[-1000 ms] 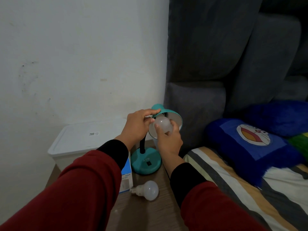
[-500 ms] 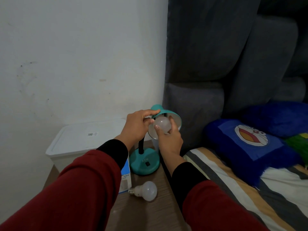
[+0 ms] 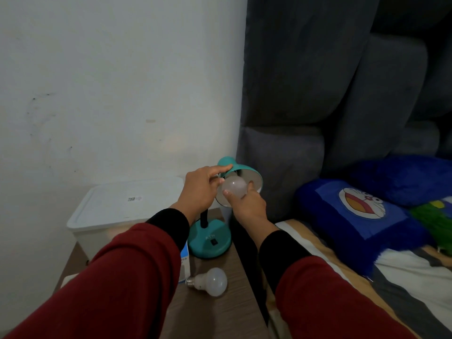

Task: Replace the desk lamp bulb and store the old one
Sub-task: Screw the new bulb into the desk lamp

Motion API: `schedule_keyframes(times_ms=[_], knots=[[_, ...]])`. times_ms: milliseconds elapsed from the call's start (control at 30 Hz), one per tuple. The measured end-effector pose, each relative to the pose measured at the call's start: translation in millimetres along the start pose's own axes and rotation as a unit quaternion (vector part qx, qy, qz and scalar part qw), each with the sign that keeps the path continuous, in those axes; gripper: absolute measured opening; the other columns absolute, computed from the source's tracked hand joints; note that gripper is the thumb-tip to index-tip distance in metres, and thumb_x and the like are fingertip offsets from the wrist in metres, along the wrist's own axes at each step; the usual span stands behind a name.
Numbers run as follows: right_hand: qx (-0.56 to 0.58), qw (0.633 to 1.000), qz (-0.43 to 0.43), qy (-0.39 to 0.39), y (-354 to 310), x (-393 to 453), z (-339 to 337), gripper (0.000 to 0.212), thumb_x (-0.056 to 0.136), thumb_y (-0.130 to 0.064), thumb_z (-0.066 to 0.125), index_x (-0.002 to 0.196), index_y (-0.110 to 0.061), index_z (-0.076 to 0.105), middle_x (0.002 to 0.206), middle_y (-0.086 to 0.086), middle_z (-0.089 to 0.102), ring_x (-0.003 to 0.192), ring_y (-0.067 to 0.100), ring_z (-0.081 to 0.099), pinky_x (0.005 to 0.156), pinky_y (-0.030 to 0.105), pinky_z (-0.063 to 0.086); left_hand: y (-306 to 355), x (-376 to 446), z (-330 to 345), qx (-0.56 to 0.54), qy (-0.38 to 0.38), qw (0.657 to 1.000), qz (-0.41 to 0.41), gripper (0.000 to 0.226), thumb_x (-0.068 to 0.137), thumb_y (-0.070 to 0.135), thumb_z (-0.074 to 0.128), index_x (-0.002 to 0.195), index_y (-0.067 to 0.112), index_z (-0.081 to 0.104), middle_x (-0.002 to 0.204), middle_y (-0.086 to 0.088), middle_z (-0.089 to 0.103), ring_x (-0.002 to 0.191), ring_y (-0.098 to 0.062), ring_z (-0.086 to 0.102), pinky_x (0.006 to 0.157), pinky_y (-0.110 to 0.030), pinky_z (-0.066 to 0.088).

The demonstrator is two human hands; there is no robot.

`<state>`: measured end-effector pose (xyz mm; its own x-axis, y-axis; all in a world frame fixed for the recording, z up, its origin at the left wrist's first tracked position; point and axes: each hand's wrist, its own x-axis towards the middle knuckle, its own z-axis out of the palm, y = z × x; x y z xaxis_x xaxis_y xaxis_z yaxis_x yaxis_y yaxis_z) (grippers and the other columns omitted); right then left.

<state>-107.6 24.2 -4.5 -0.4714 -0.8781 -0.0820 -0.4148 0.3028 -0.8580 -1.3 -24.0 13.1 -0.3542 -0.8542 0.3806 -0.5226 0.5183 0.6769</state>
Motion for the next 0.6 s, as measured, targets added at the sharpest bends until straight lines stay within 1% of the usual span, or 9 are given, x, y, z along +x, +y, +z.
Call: schedule_keyframes(times_ms=[67, 100, 167, 233, 300, 433, 500, 600], knots=[[-0.033, 0.999, 0.007, -0.008, -2, -3, -2, 0.09, 0.087, -0.037, 0.062, 0.151, -0.007, 0.006, 0.142, 0.02, 0.044, 0.13, 0.032, 0.045, 0.099, 0.029, 0.04, 1, -3, -3, 0.017, -0.008, 1.0, 0.011, 0.041, 0.093, 0.005, 0.053, 0.13, 0.022, 0.056, 0.133, -0.005, 0.059, 0.119, -0.017, 0.056, 0.091, -0.001, 0.027], [-0.06, 0.998, 0.006, -0.008, -4, -4, -4, 0.088, 0.086, -0.036, 0.064, 0.15, -0.005, 0.011, 0.141, 0.02, 0.046, 0.127, 0.031, 0.048, 0.097, 0.029, 0.042, 1, -5, -4, 0.028, -0.017, 0.999, 0.013, 0.043, 0.094, 0.006, 0.051, 0.134, 0.022, 0.051, 0.135, -0.006, 0.056, 0.122, -0.018, 0.054, 0.092, -0.002, 0.027], [-0.13, 0.991, -0.007, -0.007, -7, -9, -9, 0.073, 0.085, -0.035, 0.063, 0.141, -0.002, 0.03, 0.137, 0.02, 0.049, 0.123, 0.032, 0.051, 0.095, 0.031, 0.045, 1, -10, -9, 0.047, -0.036, 0.998, -0.012, 0.051, 0.096, 0.011, 0.05, 0.143, 0.025, 0.038, 0.14, -0.008, 0.05, 0.128, -0.021, 0.048, 0.102, -0.013, 0.03], [-0.205, 0.978, -0.019, -0.022, -14, -14, -17, 0.058, 0.086, -0.033, 0.061, 0.133, -0.002, 0.044, 0.134, 0.02, 0.051, 0.12, 0.033, 0.053, 0.093, 0.033, 0.046, -2, -15, -17, 0.076, -0.045, 0.995, -0.053, 0.054, 0.096, 0.014, 0.05, 0.146, 0.022, 0.032, 0.14, -0.012, 0.049, 0.129, -0.025, 0.046, 0.107, -0.024, 0.032], [-0.269, 0.962, -0.024, -0.049, -21, -20, -24, 0.053, 0.086, -0.032, 0.06, 0.129, -0.002, 0.049, 0.133, 0.019, 0.052, 0.119, 0.032, 0.055, 0.093, 0.032, 0.047, -6, -19, -27, 0.158, -0.065, 0.982, -0.086, 0.05, 0.096, 0.02, 0.05, 0.143, 0.019, 0.037, 0.137, -0.014, 0.052, 0.127, -0.027, 0.048, 0.106, -0.029, 0.036], [-0.366, 0.925, -0.03, -0.094, -36, -31, -33, 0.062, 0.081, -0.033, 0.068, 0.132, -0.006, 0.048, 0.135, 0.015, 0.052, 0.119, 0.03, 0.055, 0.095, 0.032, 0.047, -11, -30, -56, 0.3, -0.131, 0.931, -0.161, 0.044, 0.094, 0.031, 0.05, 0.134, 0.014, 0.049, 0.137, -0.011, 0.051, 0.125, -0.026, 0.05, 0.101, -0.032, 0.043], [-0.39, 0.914, -0.037, -0.106, -45, -37, -37, 0.064, 0.08, -0.031, 0.07, 0.133, -0.005, 0.046, 0.135, 0.014, 0.051, 0.121, 0.029, 0.053, 0.097, 0.032, 0.045, -12, -36, -73, 0.35, -0.153, 0.906, -0.183, 0.043, 0.092, 0.034, 0.052, 0.128, 0.011, 0.055, 0.133, -0.009, 0.053, 0.122, -0.024, 0.052, 0.098, -0.032, 0.047], [-0.426, 0.895, -0.057, -0.122, -64, -49, -38, 0.07, 0.081, -0.033, 0.069, 0.138, -0.004, 0.04, 0.138, 0.012, 0.049, 0.126, 0.03, 0.049, 0.102, 0.033, 0.041, -7, -48, -101, 0.392, -0.161, 0.881, -0.211, 0.038, 0.09, 0.031, 0.055, 0.121, 0.008, 0.058, 0.127, -0.009, 0.057, 0.114, -0.024, 0.057, 0.091, -0.029, 0.048]])
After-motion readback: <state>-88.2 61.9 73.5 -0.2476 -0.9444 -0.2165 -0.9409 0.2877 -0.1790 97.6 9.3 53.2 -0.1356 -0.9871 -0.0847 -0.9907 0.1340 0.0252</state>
